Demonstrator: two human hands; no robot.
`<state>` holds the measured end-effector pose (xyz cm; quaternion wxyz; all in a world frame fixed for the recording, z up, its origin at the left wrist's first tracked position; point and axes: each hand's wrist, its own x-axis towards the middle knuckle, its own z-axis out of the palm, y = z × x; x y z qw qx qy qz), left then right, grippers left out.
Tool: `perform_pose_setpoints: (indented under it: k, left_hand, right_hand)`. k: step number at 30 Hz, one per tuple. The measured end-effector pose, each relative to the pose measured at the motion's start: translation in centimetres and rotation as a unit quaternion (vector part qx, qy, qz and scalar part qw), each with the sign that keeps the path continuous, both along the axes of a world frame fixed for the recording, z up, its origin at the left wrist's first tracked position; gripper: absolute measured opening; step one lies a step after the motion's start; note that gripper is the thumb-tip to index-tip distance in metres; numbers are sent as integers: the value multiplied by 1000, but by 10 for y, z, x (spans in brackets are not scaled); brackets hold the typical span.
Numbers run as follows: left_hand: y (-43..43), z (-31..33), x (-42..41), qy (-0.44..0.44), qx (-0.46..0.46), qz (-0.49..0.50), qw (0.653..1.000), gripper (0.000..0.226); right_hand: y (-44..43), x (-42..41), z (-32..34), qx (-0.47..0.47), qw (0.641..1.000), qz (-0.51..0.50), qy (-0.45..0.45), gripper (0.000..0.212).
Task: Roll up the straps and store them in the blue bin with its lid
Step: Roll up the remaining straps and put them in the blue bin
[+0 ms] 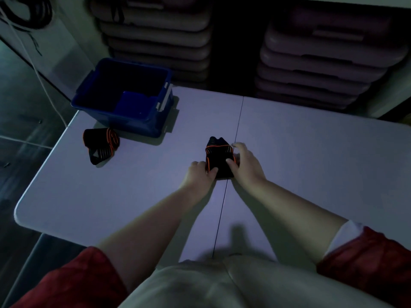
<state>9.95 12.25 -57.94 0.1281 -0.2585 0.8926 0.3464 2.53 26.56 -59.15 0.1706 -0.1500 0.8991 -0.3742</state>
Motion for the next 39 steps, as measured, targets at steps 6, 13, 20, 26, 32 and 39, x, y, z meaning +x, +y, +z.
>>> perform_pose_setpoints:
  k: [6,13,20,26,32,39]
  left_hand:
    - [-4,8,-18,-92,48,56,993,39]
    - [-12,9,-16,-37,111,120,986,41]
    - [-14,11,17,100,216,183,954,35]
    - [-48,22,35,135,270,191,934,72]
    - [-111,36,62,111,244,67,961,46]
    - [-190,76,73,122,289,30,949,46]
  right_hand:
    - [12,15,-3,48,980,187,44,75]
    - [5,-13,5,49,975,205,64,49]
    - [-19,8,18,33,984,172,-22,45]
    - [-54,57,19,-34,988,107,-103,38]
    - [-93,82,33,-101,980,95,-145,37]
    - [-153,91,62,-179,970,98,-130,23]
